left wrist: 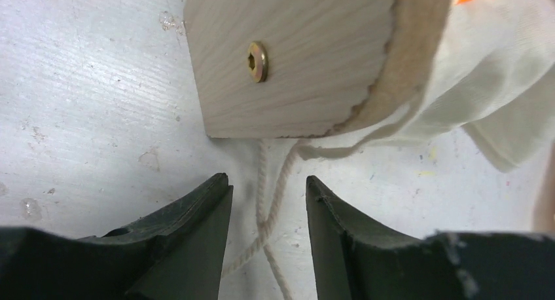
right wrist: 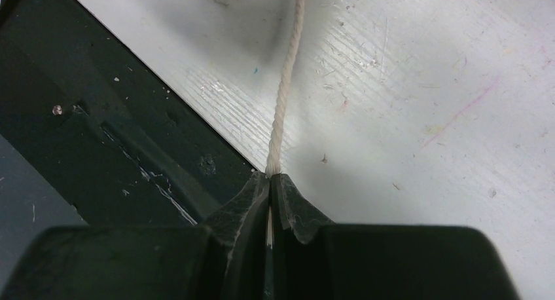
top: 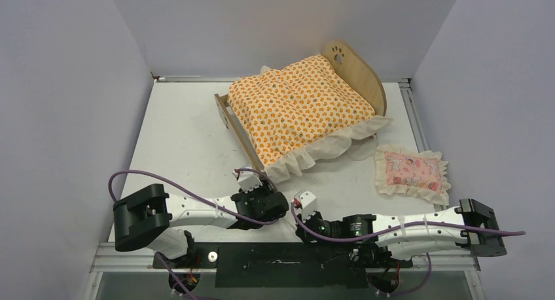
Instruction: Set up the pet bed
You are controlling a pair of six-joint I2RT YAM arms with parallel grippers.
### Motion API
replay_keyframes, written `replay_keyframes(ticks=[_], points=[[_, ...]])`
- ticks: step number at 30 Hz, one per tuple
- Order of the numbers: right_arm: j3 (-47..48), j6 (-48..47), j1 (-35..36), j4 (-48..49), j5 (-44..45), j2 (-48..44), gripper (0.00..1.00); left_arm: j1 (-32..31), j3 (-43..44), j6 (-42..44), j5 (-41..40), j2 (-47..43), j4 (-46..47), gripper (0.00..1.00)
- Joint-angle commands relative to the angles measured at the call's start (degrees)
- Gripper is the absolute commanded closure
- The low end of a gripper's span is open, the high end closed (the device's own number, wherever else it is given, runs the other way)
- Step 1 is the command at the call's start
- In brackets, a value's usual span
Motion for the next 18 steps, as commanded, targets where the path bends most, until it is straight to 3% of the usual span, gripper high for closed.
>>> replay_keyframes(ticks=[1,12,18], points=[[-0.6,-0.9,-0.2,0.1,0.6,-1.3,0.94,-0.5,0.6,-3.6,-4.4,-3.4,-1.9,0.56],[-0.2,-1.6,-0.2,0.0,-0.1,-1.5,0.94,-0.5,0.2,-6.5,-3.8,1.5,-1.9,0.71],[0.5,-1.7,-0.2,-0.8,-0.1,-1.9,0.94,-0.3,-0.4,-6.9,-3.4,3.7,-1.3,0.73]])
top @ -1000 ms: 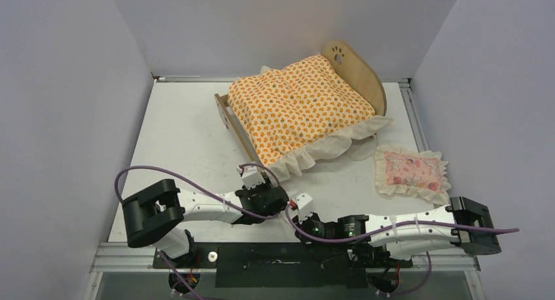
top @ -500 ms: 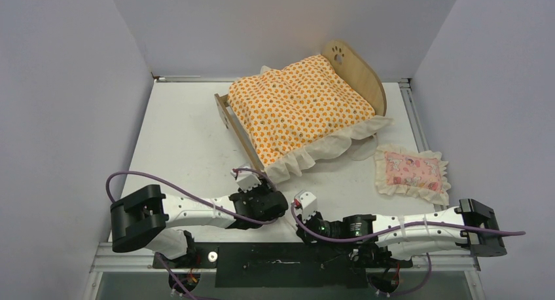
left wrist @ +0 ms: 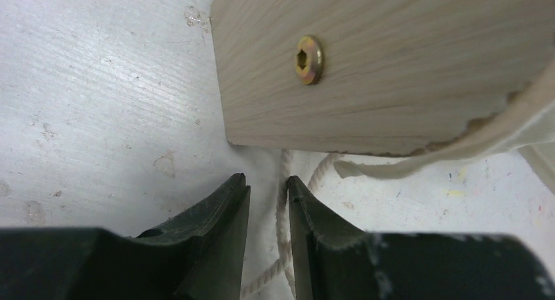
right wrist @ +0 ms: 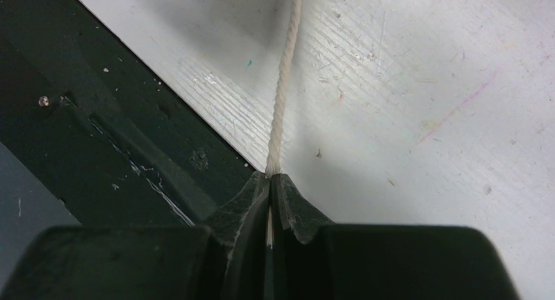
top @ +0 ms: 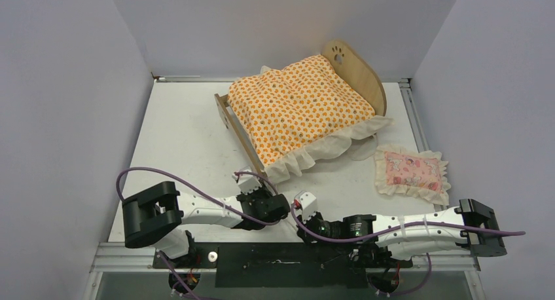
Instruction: Set up the pet bed
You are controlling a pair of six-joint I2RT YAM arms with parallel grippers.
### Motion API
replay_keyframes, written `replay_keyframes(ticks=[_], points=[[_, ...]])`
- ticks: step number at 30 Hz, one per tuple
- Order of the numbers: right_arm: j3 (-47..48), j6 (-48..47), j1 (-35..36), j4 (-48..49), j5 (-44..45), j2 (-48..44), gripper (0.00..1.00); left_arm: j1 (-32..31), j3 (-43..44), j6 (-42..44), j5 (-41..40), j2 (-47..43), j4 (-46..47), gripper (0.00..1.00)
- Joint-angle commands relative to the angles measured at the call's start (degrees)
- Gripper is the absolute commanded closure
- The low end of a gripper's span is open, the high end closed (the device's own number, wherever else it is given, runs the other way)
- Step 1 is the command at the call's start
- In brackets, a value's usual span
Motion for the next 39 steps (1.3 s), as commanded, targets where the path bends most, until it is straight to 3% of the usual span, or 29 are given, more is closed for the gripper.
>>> replay_keyframes(ticks=[1,3,6,11,18,28,39], points=[[1.2,-0.8,-0.2,-0.6,0.1,-1.8,0.94,-0.2,-0.6,-2.5,-1.4,1.2,0.0,0.74],[1.6,-1.0,-0.2,-1.0,0.2,-2.1,0.94,-0.1,-1.0,-1.7,-1.1,1.2,1.3,0.78],[2.5,-1.9,-0.2,-1.4,0.1,-2.2,0.94,-0.1,-1.3,1.3,-0.8,0.9,3.9,1.0],[6.6,-3.9,-1.9,-2.1,0.2,-2.9,0.94,-0.3,-3.0,3.8,-0.1,-3.2,4.7,1.0],[14.6,-6.7,-11.0,1.0,-3.3,1.1,0.95,-1.1,-8.4,6.3,0.6,-12.8,8.6,1.0],[19.0,-2.3,-24.5,12.4,-14.6,15.0,0.95,-2.2,-12.2,12.3,0.5,-22.9,12.6,1.0],[16.3,0.8,-27.8,30.8,-25.2,26.0,0.94,-2.6,-16.6,19.8,4.4,-28.6,21.1,1.0]])
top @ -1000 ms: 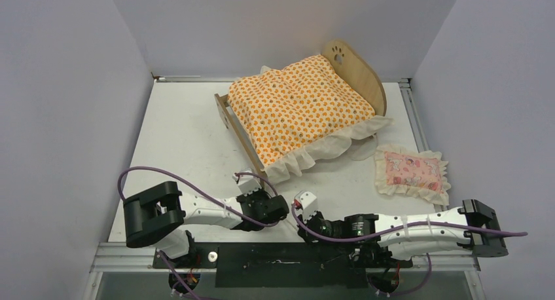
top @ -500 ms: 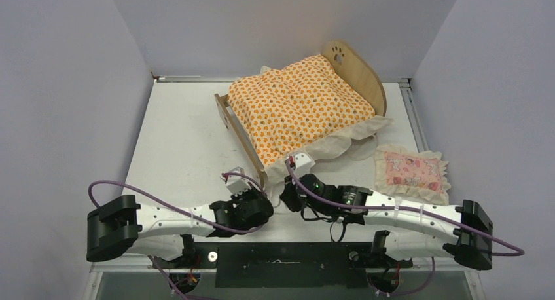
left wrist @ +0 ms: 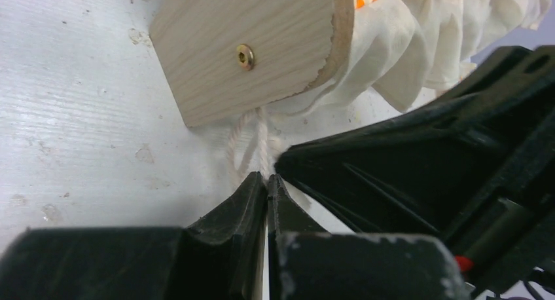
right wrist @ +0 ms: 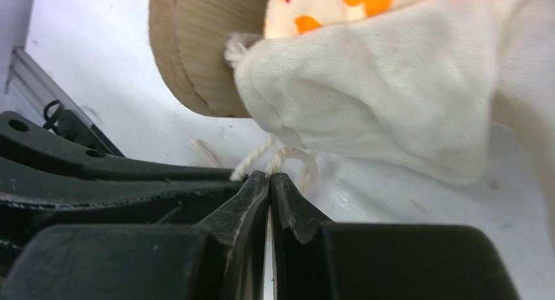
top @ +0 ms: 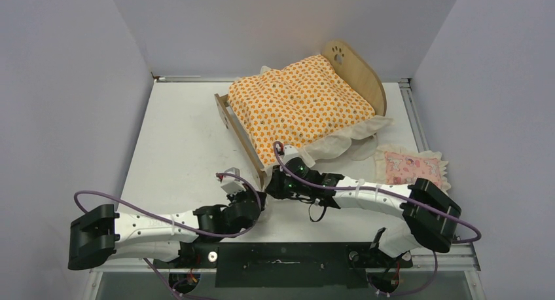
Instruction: Set up the pet bed
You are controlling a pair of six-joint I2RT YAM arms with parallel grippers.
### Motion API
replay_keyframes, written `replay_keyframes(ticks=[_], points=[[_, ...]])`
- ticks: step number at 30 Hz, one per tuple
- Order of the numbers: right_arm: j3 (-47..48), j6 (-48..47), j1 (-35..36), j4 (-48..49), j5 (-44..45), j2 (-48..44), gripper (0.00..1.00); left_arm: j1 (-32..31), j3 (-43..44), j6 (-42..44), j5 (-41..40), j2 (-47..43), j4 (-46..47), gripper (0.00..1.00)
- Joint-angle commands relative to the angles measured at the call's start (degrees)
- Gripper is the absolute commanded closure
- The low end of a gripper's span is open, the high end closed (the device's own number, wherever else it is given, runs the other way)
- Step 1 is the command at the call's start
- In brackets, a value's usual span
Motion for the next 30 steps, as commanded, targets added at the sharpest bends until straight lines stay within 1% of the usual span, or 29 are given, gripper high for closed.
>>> replay_keyframes(ticks=[1,7,13,20,24,27,30], points=[[-1.0,1.4,-0.3,13.2,-4.9,2.3,0.94,-0.4,-0.6,4.3,2.4,-1.6,6.4,1.0],[-3.0,0.5,-0.4,18.5,-7.9,5.3,0.92,-0.5,-1.1,7.2,4.4,-2.5,8.4,1.0],[-7.0,1.6,-0.8,26.1,-12.3,6.8,0.91,-0.5,-1.9,8.6,4.2,-4.5,9.4,1.0],[-10.5,2.4,-1.6,32.0,-16.5,9.5,0.9,-0.5,-2.6,9.1,3.3,-6.6,9.0,1.0],[-10.4,2.8,-1.9,33.7,-18.9,12.5,0.86,-0.5,-2.9,9.1,4.6,-5.3,9.7,1.0],[-10.0,3.0,-2.2,33.3,-19.5,12.7,0.83,-0.5,-2.8,8.3,6.0,-3.0,10.0,1.0],[-10.2,2.3,-2.6,31.0,-17.8,9.8,0.74,-0.6,-3.0,6.9,6.5,-1.4,10.1,1.0]])
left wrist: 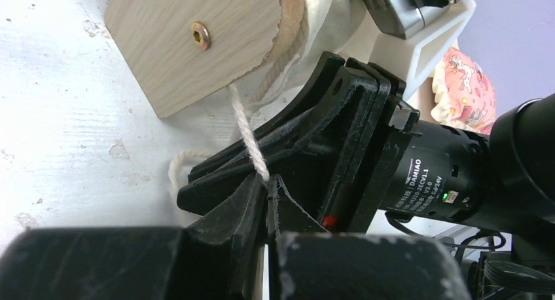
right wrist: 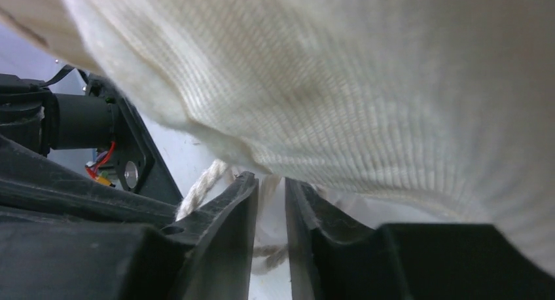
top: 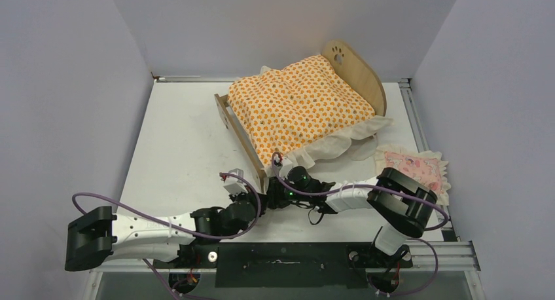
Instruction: Set up the pet bed
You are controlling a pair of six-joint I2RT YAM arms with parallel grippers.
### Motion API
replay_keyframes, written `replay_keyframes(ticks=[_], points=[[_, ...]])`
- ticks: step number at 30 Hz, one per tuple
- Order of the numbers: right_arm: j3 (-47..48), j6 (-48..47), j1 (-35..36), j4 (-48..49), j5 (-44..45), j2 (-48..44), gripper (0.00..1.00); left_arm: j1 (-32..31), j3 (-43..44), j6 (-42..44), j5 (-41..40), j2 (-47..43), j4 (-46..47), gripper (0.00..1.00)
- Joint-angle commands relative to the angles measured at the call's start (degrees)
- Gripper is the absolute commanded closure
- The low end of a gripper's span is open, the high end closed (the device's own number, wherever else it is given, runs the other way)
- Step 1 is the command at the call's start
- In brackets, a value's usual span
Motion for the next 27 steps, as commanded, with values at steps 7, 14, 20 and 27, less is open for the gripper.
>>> replay_keyframes(ticks=[7,14,20,27], points=[[0.3,-4.5,-1.1,-10.4,5.9,-12.2,0.64,-0.3,0.0,-2.3,1.2,2.3,2.2,1.0],[1.7,-9.1,-1.1,-20.9,11.2,-20.8,0.64,-0.1,1.9,-3.1,1.5,5.6,0.6,1.0],[-2.1,-14.1,-1.1,-23.2,12.1,-27.6,0.62,0.1,5.8,-2.5,2.0,10.2,0.4,1.0],[-8.3,-13.8,-1.2,-24.0,16.4,-35.0,0.61,0.8,12.8,2.8,5.8,17.5,2.3,0.83]])
